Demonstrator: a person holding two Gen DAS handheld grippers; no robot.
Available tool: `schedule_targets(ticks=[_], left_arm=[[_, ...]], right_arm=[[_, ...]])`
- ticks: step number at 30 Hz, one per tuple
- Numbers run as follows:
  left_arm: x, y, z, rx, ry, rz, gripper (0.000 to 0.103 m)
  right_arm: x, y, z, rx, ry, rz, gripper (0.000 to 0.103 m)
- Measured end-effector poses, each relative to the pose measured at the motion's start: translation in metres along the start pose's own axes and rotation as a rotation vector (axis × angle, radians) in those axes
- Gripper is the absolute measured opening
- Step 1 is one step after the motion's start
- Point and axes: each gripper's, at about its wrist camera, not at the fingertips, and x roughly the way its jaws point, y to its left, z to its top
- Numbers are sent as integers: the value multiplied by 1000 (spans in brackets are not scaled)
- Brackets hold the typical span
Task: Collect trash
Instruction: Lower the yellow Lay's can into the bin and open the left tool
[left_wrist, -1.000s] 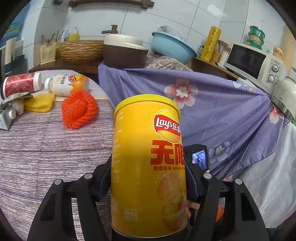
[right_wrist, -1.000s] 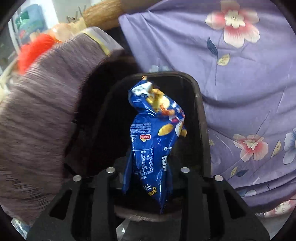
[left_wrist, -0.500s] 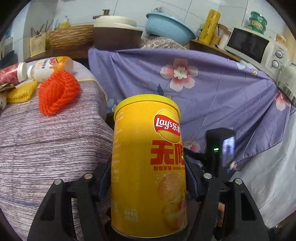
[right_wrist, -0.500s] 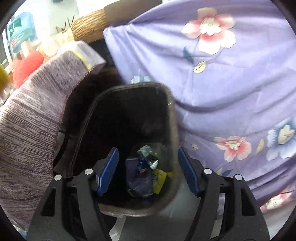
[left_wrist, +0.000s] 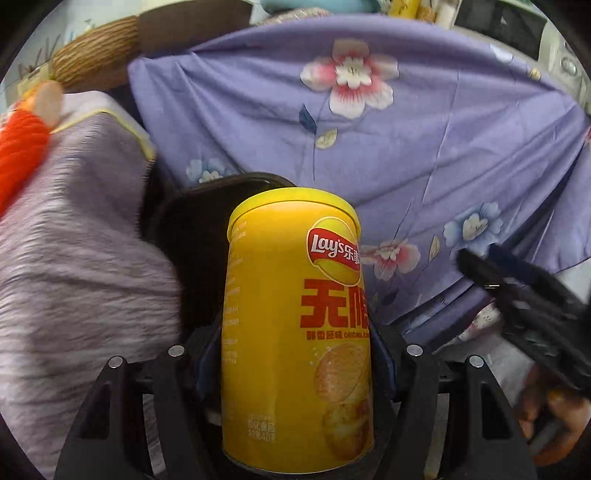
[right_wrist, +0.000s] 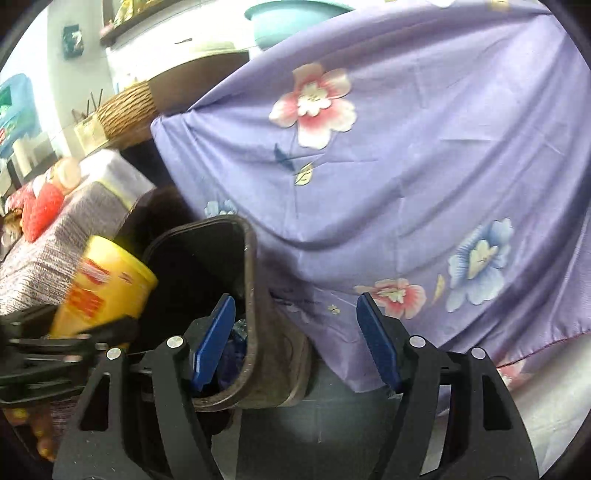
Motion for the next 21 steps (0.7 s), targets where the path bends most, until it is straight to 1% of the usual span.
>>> schedule_targets(ticks=[4, 7, 11, 14, 16, 17, 18, 21], left_arm=[[36, -6, 1, 36, 52, 32, 65], [59, -4, -2, 40, 95, 59, 65], [80, 2, -4, 16, 146, 65, 66], [86, 4, -6, 5, 169, 75, 66], [88, 7, -6, -7, 172, 73, 69], [87, 7, -6, -10, 169, 71, 76], [85, 7, -6, -12, 161, 71, 80], [76, 3, -5, -8, 133, 55, 83]], right_arm=[[-4, -5, -3, 15, 4, -6, 69], [-5, -8, -8, 16, 13, -9, 69], [-3, -13, -13, 24, 24, -8, 69], [0, -13, -16, 26, 36, -6, 69], [1, -12, -17, 27, 40, -1, 69], [1, -12, -18, 27, 42, 2, 69], [2, -12, -18, 26, 42, 2, 69], [1, -11, -17, 30, 41, 6, 69]])
